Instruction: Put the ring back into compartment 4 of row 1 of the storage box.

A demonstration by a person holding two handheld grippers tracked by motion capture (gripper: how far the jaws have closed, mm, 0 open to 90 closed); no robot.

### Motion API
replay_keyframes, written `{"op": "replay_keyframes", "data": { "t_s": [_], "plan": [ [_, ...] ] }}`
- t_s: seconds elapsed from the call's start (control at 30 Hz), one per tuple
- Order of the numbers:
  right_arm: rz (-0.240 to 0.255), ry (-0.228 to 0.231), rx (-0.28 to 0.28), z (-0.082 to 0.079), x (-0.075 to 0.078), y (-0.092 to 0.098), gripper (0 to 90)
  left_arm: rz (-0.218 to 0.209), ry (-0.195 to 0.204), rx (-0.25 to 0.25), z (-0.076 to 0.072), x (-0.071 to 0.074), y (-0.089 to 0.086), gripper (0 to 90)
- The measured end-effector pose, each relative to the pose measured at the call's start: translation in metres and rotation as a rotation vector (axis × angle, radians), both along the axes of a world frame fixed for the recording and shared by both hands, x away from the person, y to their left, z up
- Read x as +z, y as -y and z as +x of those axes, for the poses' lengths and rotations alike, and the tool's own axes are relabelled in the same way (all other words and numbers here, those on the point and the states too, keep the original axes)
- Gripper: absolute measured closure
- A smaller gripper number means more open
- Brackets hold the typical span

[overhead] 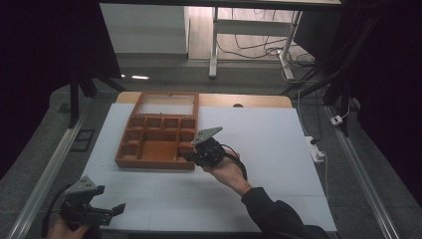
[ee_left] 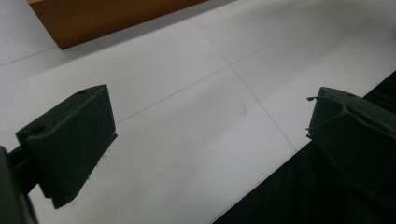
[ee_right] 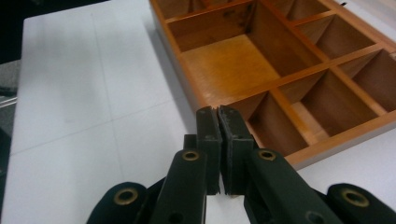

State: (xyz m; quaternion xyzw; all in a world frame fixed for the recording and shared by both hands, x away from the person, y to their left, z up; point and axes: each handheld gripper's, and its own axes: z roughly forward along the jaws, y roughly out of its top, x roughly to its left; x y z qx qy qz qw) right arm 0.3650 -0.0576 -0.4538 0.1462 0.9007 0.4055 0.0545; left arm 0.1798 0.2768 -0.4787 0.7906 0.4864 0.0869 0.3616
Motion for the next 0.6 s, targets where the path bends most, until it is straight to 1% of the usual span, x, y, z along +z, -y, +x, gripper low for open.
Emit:
{"op": "replay_keyframes", "data": {
  "t_s": [0.3, 0.6],
  "plan": [
    [0.024, -0.012, -0.05, 0.023, 0.001, -0.009, 88.2, -0.001, 0.002, 0.0, 0.0, 0.0, 0.0, 0.9],
    [0.042, -0.009, -0.091, 0.045, -0.003, -0.018, 88.2, -0.006, 0.004, 0.001, 0.0, 0.0, -0.001, 0.9]
  ]
}}
